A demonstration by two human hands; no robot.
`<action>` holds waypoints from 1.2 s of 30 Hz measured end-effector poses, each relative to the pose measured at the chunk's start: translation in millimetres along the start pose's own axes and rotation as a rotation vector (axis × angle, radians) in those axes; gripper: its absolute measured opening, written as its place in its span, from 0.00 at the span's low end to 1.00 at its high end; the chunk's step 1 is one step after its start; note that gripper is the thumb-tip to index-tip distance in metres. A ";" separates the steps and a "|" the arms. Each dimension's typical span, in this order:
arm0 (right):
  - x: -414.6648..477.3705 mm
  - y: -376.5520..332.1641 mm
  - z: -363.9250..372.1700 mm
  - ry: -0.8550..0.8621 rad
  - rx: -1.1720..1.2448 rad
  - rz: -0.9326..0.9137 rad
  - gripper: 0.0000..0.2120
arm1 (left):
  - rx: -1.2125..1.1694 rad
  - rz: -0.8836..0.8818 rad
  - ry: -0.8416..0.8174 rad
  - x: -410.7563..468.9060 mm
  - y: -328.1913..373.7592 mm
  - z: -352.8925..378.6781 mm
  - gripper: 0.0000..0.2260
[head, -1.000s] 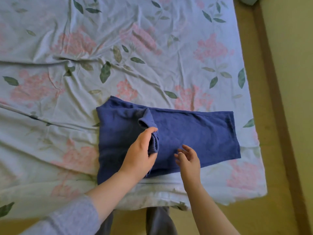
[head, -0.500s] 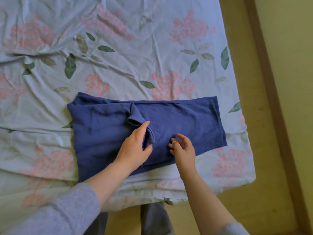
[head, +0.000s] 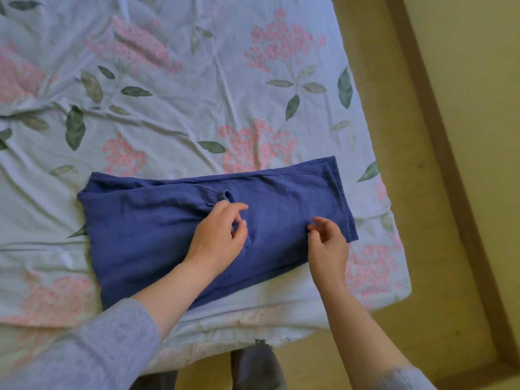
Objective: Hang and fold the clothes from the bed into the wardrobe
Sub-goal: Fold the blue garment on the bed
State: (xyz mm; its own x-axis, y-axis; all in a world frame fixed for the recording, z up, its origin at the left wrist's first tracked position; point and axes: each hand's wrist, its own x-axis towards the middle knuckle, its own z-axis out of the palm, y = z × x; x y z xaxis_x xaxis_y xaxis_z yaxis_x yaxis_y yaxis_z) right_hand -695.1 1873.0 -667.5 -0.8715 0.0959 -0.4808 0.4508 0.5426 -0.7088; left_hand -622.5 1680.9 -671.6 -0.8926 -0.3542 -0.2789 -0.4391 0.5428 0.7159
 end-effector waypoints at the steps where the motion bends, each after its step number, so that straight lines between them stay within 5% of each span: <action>1: 4.0 -0.2 -6.0 0.035 -0.039 -0.023 0.12 | 0.009 0.011 -0.003 7.6 5.1 1.8 0.11; 5: 24.1 5.5 -31.4 0.203 -0.296 -0.142 0.17 | 0.053 0.106 -0.086 40.3 30.9 17.0 0.09; 9: 40.3 16.3 -50.8 0.110 -0.342 0.013 0.28 | 0.161 0.180 -0.159 77.9 61.0 38.5 0.13; 12: 50.6 24.0 -57.8 0.054 -0.325 0.042 0.25 | 0.260 0.169 -0.237 106.8 82.8 56.2 0.19; 15: 58.2 25.3 -60.4 0.012 -0.273 0.075 0.12 | 0.492 0.159 -0.285 132.9 101.0 74.6 0.25; 18: 59.6 27.2 -60.3 -0.037 -0.262 0.060 0.17 | 0.575 0.098 -0.297 150.4 115.2 87.4 0.25; 23: 52.7 27.2 -62.8 -0.013 -0.124 0.054 0.18 | 0.415 0.001 -0.356 162.3 129.3 91.1 0.06; 26: 40.2 25.9 -63.9 -0.003 -0.033 0.030 0.16 | 0.220 0.026 -0.314 157.0 133.0 80.5 0.15; 36: -36.3 -24.8 -44.7 0.118 0.109 -0.192 0.17 | 0.017 0.197 -0.138 112.1 119.7 -26.3 0.02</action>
State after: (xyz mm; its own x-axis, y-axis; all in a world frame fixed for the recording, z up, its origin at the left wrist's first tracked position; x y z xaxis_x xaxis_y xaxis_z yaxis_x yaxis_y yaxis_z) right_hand -683.2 1893.4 -609.5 -0.9567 0.0998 -0.2733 0.2875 0.4677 -0.8358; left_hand -772.4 1686.2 -600.3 -0.9663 -0.1329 -0.2203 -0.2552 0.6041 0.7549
